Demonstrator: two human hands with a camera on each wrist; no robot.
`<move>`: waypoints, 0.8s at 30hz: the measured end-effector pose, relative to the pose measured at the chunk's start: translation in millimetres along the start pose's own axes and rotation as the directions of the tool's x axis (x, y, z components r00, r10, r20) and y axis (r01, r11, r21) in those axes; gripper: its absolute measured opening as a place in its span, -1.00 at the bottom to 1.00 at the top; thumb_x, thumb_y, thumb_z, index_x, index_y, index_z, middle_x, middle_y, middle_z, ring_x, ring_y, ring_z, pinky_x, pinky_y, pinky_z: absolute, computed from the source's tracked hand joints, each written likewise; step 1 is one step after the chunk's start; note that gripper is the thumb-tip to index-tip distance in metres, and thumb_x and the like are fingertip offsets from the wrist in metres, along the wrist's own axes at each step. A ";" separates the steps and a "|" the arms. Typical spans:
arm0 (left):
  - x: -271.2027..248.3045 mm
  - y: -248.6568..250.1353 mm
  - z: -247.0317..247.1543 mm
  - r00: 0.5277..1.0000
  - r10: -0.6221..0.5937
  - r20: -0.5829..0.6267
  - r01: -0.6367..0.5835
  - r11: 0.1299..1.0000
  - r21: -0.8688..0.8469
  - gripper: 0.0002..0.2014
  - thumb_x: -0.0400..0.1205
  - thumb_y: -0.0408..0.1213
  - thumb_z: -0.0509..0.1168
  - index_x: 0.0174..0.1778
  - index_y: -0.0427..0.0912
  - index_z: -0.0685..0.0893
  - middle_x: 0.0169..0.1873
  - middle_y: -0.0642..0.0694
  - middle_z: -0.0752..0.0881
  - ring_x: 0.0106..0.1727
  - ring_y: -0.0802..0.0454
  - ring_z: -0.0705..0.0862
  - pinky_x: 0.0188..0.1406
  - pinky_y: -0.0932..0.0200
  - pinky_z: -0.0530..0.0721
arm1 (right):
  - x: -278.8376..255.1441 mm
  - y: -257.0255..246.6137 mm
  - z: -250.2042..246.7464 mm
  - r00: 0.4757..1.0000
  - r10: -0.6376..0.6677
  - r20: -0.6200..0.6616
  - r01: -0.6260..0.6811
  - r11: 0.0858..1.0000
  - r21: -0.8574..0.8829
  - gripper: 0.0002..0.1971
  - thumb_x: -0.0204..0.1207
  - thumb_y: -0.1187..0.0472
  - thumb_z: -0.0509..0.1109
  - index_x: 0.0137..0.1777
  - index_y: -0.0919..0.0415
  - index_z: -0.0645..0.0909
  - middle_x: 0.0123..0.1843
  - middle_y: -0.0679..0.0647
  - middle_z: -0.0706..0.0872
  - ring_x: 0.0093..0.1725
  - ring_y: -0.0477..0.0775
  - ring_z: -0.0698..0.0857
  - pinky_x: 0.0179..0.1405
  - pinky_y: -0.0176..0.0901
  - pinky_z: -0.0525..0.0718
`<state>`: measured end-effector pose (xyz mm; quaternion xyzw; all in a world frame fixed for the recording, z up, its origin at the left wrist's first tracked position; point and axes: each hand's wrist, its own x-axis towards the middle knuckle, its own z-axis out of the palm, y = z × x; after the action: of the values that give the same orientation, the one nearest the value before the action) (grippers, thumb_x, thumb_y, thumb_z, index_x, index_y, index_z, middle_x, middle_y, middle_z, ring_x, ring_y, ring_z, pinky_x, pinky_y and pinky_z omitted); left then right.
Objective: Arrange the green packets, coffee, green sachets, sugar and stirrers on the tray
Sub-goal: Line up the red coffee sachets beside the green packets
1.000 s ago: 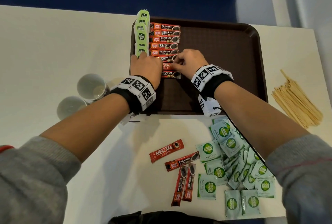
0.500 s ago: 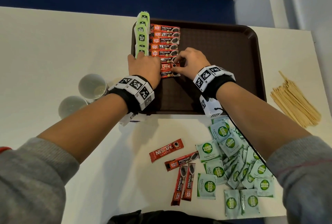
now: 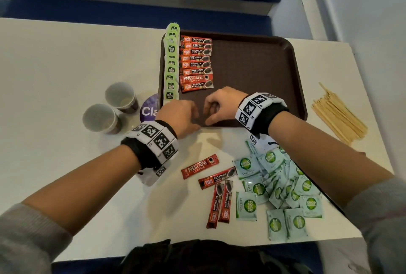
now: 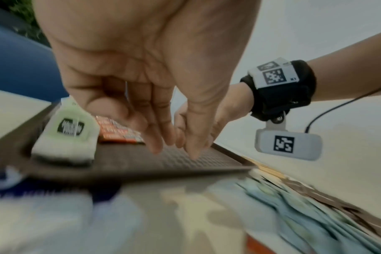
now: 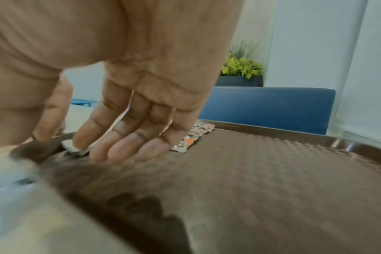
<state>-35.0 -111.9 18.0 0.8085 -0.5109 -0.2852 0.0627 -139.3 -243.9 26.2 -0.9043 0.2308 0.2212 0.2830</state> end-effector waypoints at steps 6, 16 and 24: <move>-42.0 0.2 49.5 0.982 0.011 0.188 -0.018 0.999 0.034 -0.62 0.45 -0.05 0.49 0.16 -0.01 0.63 0.03 -0.02 0.70 0.03 0.01 0.65 -0.07 0.17 0.58 | -48.8 -16.2 39.6 0.975 -0.006 0.221 0.033 0.992 -0.120 -0.66 0.26 0.01 0.64 0.00 0.04 0.68 -0.10 -0.12 0.68 -0.10 -0.09 0.64 -0.27 -0.35 0.51; -66.4 8.8 83.7 0.968 0.074 0.242 -0.102 0.989 0.104 -0.70 0.63 -0.18 0.28 0.23 -0.21 0.47 0.10 -0.20 0.65 0.06 -0.15 0.64 -0.09 0.11 0.51 | -99.4 -8.8 102.4 0.976 -0.085 0.200 0.131 0.965 -0.227 -0.29 0.14 -0.04 0.66 0.29 -0.02 0.47 0.21 -0.06 0.46 0.23 -0.04 0.40 0.14 -0.12 0.50; -70.0 1.4 83.2 0.976 -0.004 0.217 0.002 1.000 0.006 -0.73 0.73 -0.23 0.08 0.26 -0.32 0.42 0.09 -0.29 0.66 0.05 -0.21 0.64 -0.09 0.07 0.48 | -99.0 -16.2 123.6 0.971 -0.194 0.137 0.234 0.881 -0.412 -0.35 0.26 -0.07 0.57 0.35 -0.10 0.42 0.28 0.00 0.42 0.26 0.06 0.39 0.21 -0.03 0.40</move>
<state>-101.8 -36.4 -22.6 0.7736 -0.5144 -0.3700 0.0038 -242.6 -127.2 -6.3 -0.9529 0.0627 0.2747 0.1122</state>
